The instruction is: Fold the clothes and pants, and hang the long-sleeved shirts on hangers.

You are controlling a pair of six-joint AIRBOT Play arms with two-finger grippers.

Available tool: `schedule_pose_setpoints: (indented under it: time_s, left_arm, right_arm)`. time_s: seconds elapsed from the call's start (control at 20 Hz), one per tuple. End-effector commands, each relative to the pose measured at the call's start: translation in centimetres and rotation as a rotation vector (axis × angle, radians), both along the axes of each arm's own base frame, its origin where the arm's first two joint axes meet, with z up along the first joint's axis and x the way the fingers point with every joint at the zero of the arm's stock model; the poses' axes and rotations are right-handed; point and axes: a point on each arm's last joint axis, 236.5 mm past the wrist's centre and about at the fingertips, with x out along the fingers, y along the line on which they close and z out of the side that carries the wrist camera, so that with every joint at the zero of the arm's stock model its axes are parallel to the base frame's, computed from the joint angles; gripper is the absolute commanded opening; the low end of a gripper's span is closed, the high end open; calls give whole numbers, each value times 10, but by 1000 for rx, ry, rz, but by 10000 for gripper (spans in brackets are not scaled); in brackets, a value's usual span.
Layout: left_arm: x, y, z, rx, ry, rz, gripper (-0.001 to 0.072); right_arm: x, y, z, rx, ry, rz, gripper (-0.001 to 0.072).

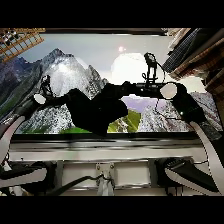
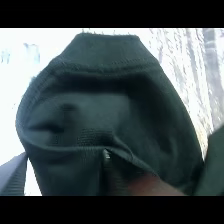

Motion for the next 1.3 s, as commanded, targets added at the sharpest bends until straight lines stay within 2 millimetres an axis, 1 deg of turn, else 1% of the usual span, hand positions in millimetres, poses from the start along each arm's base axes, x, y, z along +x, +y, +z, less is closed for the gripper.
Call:
schedule_pose_setpoints:
  time_s: [0.0,0.05,0.1,0.15,0.2,0.3,0.35,0.45,0.5,0.6,0.7,0.85,0.95,1.1,1.25]
  left_arm:
    - [11,-9,-7,-5,-16,6,271]
    - [15,-10,-3,-7,-28,7,142]
    - [19,-11,5,-9,-46,4,14]
    - [23,-11,18,-13,-73,2,14]
    - [28,-9,36,-2,-121,-10,13]
    - [33,-6,77,15,-227,-32,12]
    - [34,-6,100,14,-279,-35,12]
    - [32,-6,139,8,-366,-33,12]
    - [30,-6,154,6,-400,-34,12]
    - [27,-6,176,2,-449,-33,11]
    - [24,-6,191,-1,-483,-32,11]
    - [22,-6,202,-6,-508,-30,11]
    - [21,-6,205,-6,-515,-30,11]
    - [20,-6,205,-7,-512,-32,11]
    - [20,-7,205,-7,-512,-33,11]
  right_arm:
    - [0,4,3,27,4,-7,565]
    - [0,4,3,26,4,-7,564]
    - [0,3,3,24,4,-8,564]
    - [3,-2,-1,9,14,-35,563]
    - [8,-16,-10,-28,36,-101,564]
    - [25,-52,-34,-73,113,-281,564]
    - [32,-64,-44,-63,147,-335,565]
    - [47,-86,-69,-1,236,-446,565]
    - [54,-93,-77,51,278,-497,565]
    - [63,-103,-93,123,342,-565,565]
    - [62,-106,-110,123,391,-576,564]
    - [56,-102,-141,89,467,-554,564]
    - [62,-88,-147,97,475,-496,564]
    - [81,-74,-149,110,463,-471,563]
    - [91,-55,-158,103,483,-432,551]
